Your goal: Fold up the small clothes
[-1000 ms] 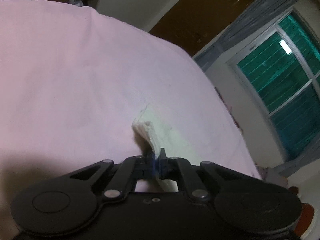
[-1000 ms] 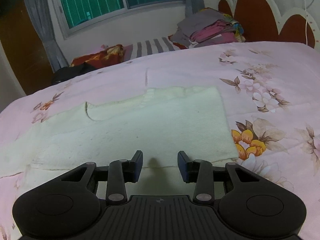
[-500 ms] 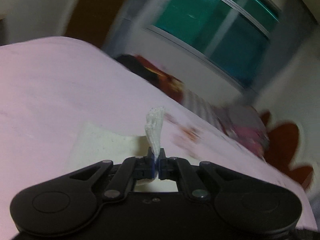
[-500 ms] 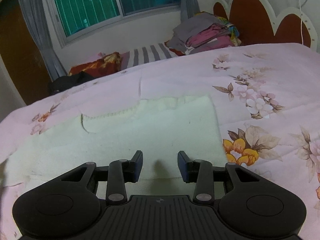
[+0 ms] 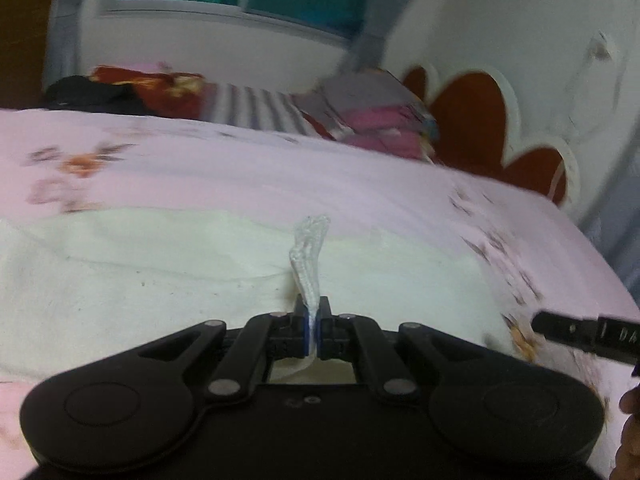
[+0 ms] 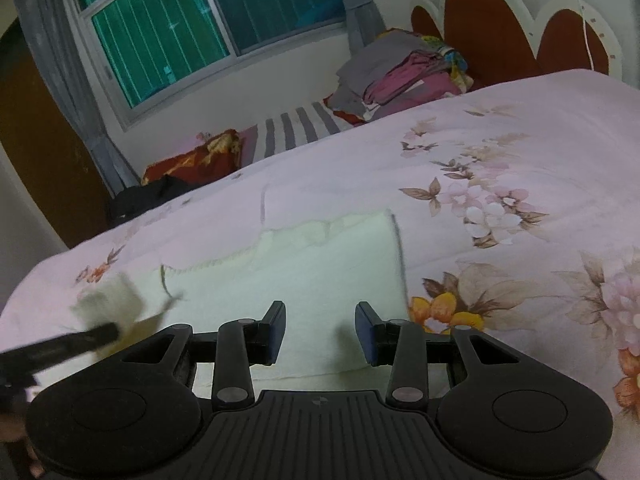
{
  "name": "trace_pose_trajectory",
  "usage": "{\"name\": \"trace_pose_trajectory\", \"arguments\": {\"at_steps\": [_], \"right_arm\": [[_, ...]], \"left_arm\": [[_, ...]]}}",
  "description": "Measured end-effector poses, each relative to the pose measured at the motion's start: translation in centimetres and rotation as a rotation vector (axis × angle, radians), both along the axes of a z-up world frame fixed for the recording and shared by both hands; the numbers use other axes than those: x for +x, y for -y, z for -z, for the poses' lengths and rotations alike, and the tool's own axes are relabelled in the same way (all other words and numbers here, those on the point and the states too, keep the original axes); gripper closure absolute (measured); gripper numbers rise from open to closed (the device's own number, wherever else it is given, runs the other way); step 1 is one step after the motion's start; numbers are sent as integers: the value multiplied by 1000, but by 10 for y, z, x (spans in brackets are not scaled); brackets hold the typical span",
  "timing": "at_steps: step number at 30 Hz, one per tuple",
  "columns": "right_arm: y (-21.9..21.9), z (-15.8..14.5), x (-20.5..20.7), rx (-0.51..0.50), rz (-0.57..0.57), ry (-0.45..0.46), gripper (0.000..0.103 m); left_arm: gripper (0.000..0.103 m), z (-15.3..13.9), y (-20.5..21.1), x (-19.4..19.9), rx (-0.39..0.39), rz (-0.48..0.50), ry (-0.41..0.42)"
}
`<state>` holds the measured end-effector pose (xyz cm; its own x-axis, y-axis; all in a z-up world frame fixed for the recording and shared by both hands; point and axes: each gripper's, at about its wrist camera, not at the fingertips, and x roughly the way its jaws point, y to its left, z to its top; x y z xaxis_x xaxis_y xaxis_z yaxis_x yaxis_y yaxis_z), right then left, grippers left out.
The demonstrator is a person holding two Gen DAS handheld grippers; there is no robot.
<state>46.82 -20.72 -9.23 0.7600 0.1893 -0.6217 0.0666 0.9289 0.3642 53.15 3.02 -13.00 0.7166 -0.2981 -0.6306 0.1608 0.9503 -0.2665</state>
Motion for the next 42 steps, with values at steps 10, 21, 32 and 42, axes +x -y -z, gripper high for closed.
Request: {"name": "trace_pose_trajectory", "arguments": {"at_steps": [10,21,32,42], "right_arm": [[28,-9,-10,70,8,5,63],[-28,23,22,209,-130,-94,63],[-78,39,52,148,-212,-155,98],[-38,5,29,11,-77,28,99]], "left_arm": [[27,13,50,-19,86,51,23],[57,4,-117,-95,120,-257,-53],[50,25,-139,-66,121,-270,-71],[56,25,-145,-60,134,-207,-90]]}}
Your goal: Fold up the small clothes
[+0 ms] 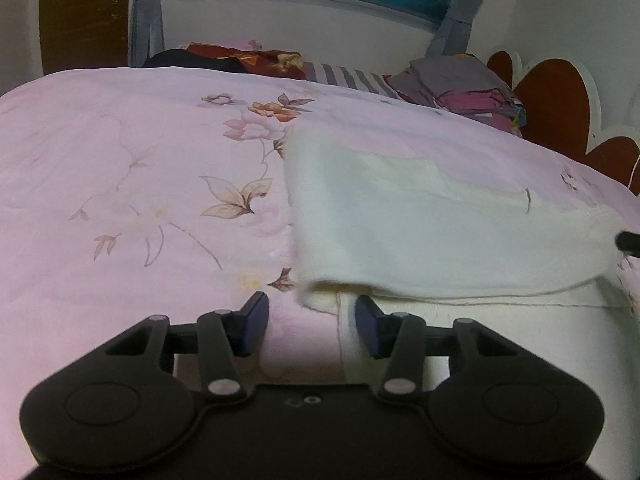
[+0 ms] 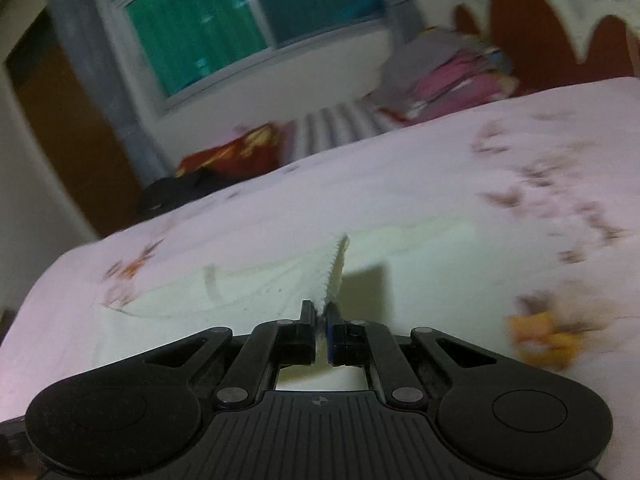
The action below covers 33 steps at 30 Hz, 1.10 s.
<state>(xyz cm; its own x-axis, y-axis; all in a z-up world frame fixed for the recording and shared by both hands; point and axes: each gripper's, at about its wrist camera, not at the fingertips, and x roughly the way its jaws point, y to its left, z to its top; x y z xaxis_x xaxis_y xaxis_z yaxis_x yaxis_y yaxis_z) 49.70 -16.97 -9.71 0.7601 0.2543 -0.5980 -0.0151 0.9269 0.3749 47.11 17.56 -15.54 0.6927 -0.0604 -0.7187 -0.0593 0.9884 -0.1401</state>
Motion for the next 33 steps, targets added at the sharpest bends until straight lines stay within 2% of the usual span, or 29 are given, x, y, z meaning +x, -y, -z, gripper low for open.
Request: {"name": "trace_pose_trajectory", "arguments": {"at_steps": [6,18,33], "right_arm": [[36,7,-7,-27,63,-27,99],[42,6,-8,-38,85,-34,99],[53,24,-12,-34,103,-74,99]], "left_arm": [[57,0,2,3,17,13,-6],[58,0,1,4,22,20,-14],[58,0,-1,7,15,23,-24]]}}
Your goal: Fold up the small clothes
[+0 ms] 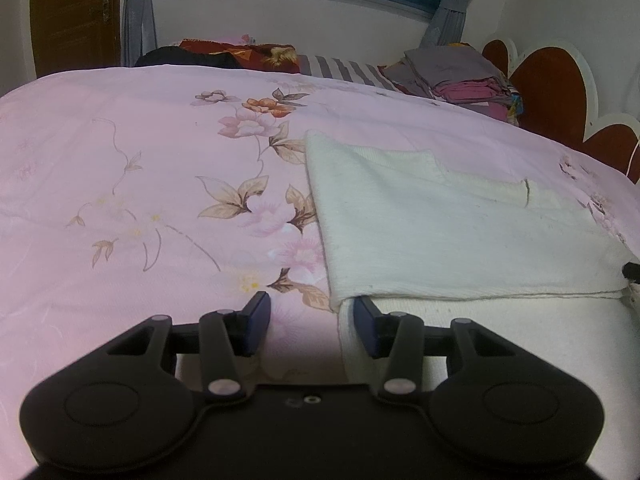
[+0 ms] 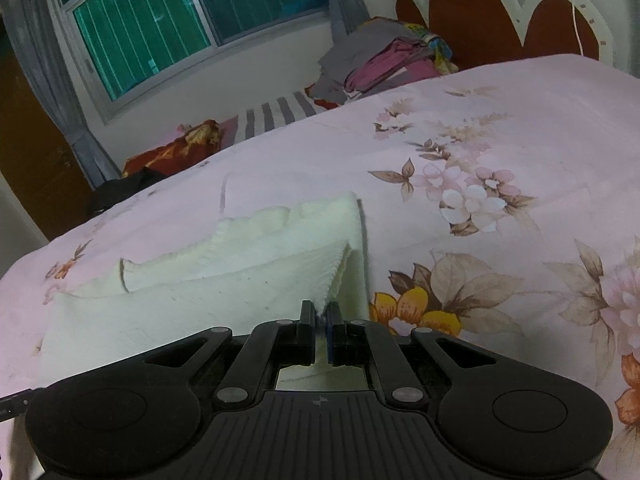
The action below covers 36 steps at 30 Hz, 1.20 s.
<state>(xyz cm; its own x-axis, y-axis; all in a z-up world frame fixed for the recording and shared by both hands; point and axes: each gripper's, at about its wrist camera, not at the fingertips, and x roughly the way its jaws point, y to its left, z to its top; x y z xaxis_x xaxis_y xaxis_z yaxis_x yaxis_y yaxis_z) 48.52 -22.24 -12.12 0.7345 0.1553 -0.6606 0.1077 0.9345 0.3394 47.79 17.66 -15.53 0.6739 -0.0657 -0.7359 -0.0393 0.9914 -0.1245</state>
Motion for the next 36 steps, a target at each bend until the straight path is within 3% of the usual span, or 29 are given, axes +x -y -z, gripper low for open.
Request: {"name": "trace_pose_trajectory", "arguments": {"at_steps": [9,12,13,15,21,23,26,29,32,36], "right_arm": [[3,10,-1,13,-9,-41,98],[13,-9,-14,-18,45,30,86],[13,-16,-16,-26,26,56,86],[4,-20,-14,-29,-35,73,86],[-35,1,4,-51,-162,-8,86],[-30,11,5,-103,-123,-70,86],[-14,8,-2,-92,-88,-65,87],[-11,-3,0,-97,-74,7,86],[-11,-3,30,-67,-64,14,86],[-19,5,72,-96,-137,1,86]], "left_arm": [[59,-10,-3,-5,-21,-8,-6],[56,-35,7,-20,-9,20,111],[56,-39,16,-20,-4,45,133],[45,-40,39,-11,-13,110,158],[43,-1,55,16,1,109,81],[44,1,45,11,-13,94,76],[43,-9,35,13,-27,75,74],[38,-23,31,31,-81,88,131],[36,-25,42,69,-42,140,132],[34,-3,41,121,-25,146,63]]}}
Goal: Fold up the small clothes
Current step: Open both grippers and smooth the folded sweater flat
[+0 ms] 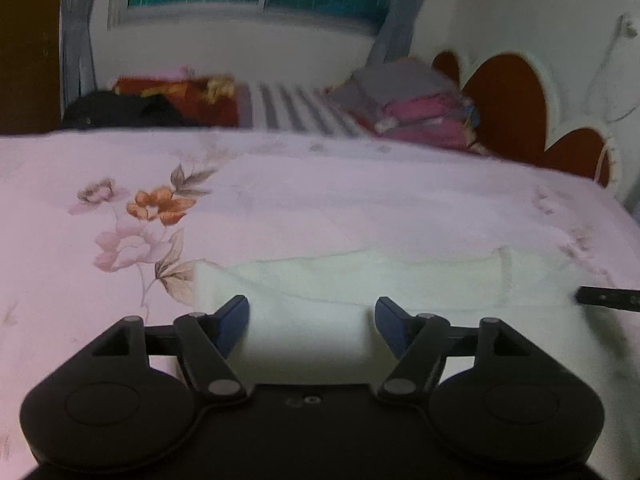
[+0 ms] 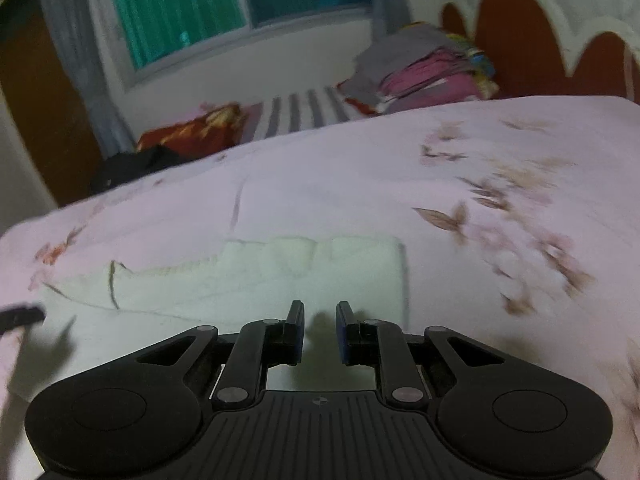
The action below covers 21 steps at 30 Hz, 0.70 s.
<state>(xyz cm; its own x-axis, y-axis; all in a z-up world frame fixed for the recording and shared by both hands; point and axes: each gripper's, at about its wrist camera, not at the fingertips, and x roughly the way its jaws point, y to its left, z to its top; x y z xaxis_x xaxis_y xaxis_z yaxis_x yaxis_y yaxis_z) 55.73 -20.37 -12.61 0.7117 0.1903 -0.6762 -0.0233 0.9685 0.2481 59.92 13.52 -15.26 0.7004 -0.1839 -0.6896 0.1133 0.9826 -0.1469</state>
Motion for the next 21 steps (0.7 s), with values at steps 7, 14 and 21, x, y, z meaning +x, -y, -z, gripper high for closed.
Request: {"name": "trace_pose_trajectory", "arguments": {"at_steps": [7,14,21], "right_arm": [[14,5,8,-77,98,-44,86],[-70,-7,-1,54,-125,22,43],[-81,11,0,-17,-205,-15,55]], "left_arm": [[33,-12,-5,-18,17,-27,37],[32,-4,70,-40,-23,83,50],[33,6,35,-55,53,20,39]]}}
